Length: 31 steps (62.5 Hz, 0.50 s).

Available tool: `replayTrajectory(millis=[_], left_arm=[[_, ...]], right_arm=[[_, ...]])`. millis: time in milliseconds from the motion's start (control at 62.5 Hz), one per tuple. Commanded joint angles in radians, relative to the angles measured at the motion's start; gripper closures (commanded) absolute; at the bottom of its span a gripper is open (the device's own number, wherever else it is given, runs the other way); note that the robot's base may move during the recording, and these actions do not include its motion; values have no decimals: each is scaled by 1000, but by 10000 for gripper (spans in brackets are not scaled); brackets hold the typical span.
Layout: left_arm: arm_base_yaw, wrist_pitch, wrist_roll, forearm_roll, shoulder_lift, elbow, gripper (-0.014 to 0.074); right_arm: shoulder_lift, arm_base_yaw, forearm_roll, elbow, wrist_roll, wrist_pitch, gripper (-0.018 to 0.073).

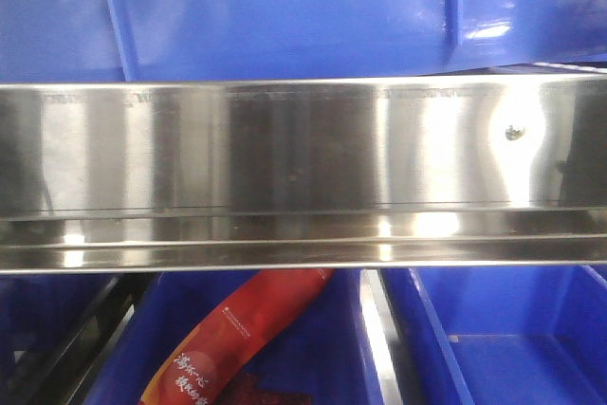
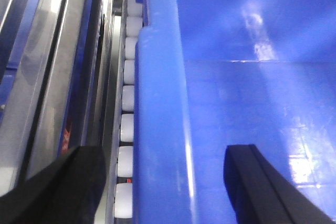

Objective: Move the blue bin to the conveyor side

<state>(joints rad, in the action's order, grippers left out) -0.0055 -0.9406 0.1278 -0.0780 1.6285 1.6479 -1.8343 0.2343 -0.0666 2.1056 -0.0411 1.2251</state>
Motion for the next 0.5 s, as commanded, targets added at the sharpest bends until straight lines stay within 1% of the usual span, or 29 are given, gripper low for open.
replayTrajectory(millis=[0, 112, 224, 400, 480], left_arm=[[-1, 5, 6, 6, 4, 8, 218], [-1, 9, 6, 6, 7, 8, 229], [-1, 9, 6, 6, 14, 8, 297], [-1, 26, 6, 2, 25, 8, 526], [-1, 26, 6, -17, 27, 8, 632]], right_arm=[[2, -4, -33, -3, -4, -4, 637], [2, -4, -33, -3, -4, -4, 637], [2, -4, -33, -3, -4, -4, 637], [2, -4, -33, -3, -4, -4, 637], [2, -4, -33, -3, -4, -4, 637]])
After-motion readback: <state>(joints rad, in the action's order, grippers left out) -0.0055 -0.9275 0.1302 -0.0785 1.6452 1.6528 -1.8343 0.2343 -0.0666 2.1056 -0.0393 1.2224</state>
